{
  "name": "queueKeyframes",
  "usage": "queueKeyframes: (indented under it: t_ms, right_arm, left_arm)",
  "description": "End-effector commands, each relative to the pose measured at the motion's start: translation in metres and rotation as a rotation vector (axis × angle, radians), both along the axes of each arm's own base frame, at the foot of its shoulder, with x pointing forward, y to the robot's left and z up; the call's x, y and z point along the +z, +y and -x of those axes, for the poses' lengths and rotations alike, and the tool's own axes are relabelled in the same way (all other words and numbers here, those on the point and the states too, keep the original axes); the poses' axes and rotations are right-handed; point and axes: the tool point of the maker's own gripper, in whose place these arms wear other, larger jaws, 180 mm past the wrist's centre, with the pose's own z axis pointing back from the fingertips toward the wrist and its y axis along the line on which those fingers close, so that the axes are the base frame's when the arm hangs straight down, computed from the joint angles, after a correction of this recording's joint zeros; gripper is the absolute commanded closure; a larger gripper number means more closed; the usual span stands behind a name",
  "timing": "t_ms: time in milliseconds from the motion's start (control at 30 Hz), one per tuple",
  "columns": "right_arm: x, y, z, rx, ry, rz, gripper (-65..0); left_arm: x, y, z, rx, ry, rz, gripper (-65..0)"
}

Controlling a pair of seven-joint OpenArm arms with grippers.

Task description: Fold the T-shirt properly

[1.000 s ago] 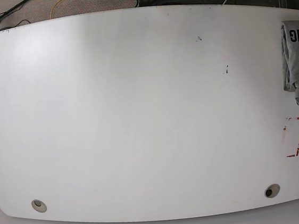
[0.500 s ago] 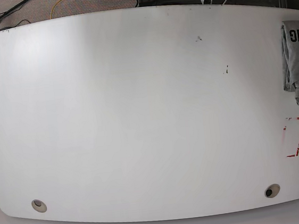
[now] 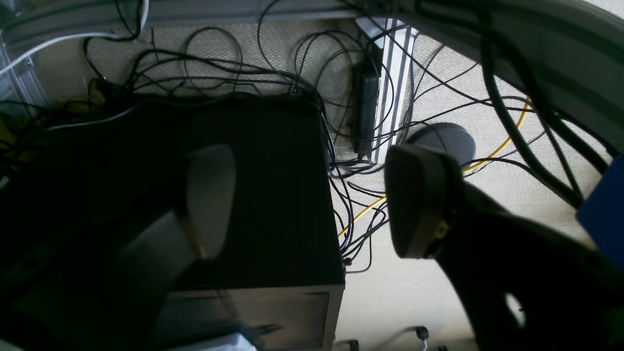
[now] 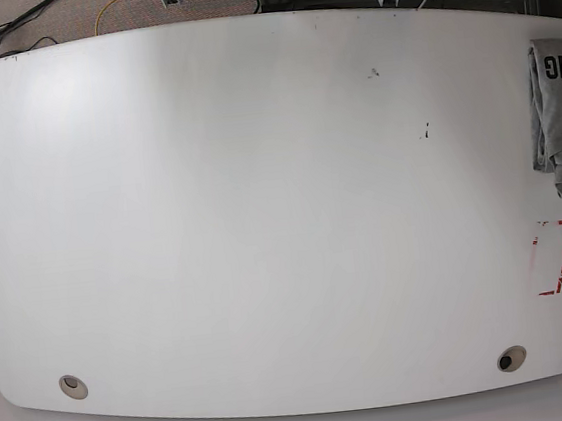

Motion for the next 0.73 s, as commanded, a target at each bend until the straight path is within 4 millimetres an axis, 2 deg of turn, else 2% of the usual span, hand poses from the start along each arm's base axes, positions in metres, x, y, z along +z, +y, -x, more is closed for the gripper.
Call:
queueKeyframes:
  t_ms: [0,433,700]
  right_arm:
    - [0.001,-0.001,0.005,-0.007,0.008,0.000,-6.0]
    - [-0.001,0.000,-0.011,-0.007,-0.017,-0.002,-6.0]
    - [-0.001,0.000,-0.014,-0.007,-0.022,-0.002,-6.0]
  left_arm:
    - [0.000,0.003,0.001,-0.001,-0.002,-0.005,-44.7]
    - [0.000,0.003,0.001,-0.001,-0.002,-0.005,-44.7]
    - [0.000,0.003,0.002,-0.001,-0.001,-0.005,-44.7]
